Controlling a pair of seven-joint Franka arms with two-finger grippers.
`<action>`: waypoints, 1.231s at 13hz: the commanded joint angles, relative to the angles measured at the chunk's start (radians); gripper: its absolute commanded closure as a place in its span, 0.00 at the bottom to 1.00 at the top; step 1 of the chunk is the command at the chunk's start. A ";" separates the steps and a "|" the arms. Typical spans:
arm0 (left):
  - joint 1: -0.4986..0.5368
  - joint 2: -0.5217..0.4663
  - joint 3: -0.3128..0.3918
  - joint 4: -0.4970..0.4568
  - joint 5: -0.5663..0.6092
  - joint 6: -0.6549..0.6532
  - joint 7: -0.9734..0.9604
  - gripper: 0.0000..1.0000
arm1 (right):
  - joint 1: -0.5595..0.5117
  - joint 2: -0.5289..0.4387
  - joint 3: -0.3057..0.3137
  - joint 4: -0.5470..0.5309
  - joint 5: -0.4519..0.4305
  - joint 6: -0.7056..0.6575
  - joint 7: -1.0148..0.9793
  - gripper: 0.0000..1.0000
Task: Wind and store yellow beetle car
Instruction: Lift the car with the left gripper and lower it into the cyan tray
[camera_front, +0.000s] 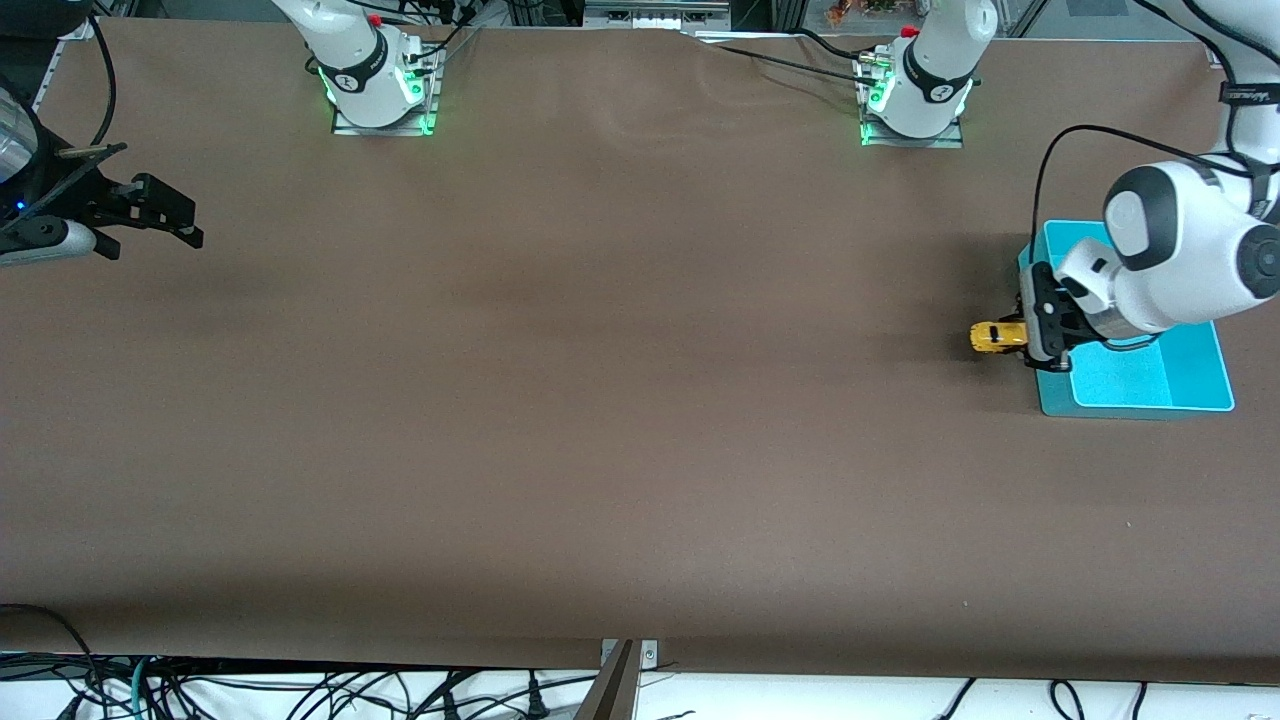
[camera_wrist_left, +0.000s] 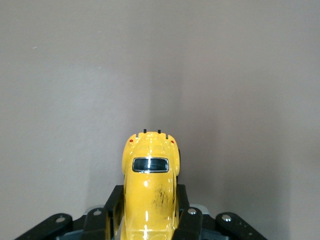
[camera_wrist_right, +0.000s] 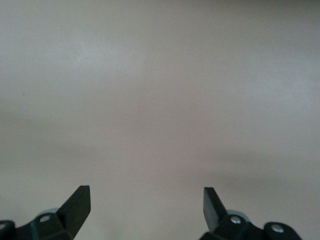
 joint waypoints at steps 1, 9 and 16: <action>0.095 -0.021 -0.005 0.029 -0.002 -0.061 0.077 0.84 | -0.002 0.010 -0.001 0.029 0.000 -0.023 -0.005 0.00; 0.287 0.061 -0.005 0.106 0.167 -0.017 0.258 0.83 | -0.004 0.009 -0.003 0.029 0.000 -0.023 -0.005 0.00; 0.291 0.236 -0.005 0.103 0.197 0.159 0.278 0.82 | -0.004 0.010 -0.003 0.029 0.000 -0.023 -0.005 0.00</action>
